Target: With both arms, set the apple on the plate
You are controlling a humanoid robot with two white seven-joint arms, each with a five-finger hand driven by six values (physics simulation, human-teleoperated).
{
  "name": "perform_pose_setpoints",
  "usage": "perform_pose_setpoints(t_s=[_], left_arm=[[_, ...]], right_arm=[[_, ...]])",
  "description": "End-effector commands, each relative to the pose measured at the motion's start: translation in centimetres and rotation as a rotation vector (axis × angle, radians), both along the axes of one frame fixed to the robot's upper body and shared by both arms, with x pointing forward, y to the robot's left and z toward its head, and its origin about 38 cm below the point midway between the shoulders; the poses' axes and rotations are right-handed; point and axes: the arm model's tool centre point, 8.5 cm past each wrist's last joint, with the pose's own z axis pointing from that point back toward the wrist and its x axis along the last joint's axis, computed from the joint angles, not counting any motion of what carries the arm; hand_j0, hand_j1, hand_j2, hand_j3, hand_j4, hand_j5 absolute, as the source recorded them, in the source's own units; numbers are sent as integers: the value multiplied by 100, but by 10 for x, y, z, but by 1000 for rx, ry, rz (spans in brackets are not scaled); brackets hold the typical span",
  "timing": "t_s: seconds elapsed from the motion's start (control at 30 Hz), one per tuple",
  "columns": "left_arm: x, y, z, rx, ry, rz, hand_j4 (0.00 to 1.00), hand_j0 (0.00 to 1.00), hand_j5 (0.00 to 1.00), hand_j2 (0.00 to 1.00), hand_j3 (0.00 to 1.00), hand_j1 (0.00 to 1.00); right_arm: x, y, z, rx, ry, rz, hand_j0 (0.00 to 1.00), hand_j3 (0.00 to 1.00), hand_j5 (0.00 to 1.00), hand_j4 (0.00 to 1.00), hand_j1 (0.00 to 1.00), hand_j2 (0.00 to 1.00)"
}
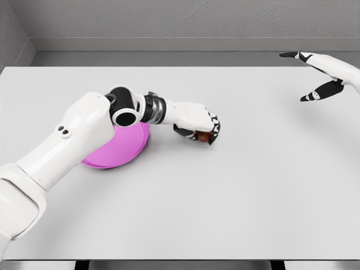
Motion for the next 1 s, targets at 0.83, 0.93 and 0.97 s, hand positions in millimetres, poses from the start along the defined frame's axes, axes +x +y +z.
perform_pose_setpoints(t_s=[0.83, 0.93, 0.97], left_arm=[[-3, 265, 52, -177, 48, 442, 100, 100, 100, 100, 100, 100], [7, 283, 50, -249, 92, 517, 100, 100, 100, 100, 100, 100], [12, 299, 41, -255, 119, 575, 100, 100, 100, 100, 100, 100]], right_arm=[[-7, -10, 16, -25, -34, -3, 100, 100, 100, 100, 100, 100], [-8, -16, 20, -33, -36, -12, 100, 100, 100, 100, 100, 100], [-10, -23, 24, -47, -39, -24, 100, 100, 100, 100, 100, 100]])
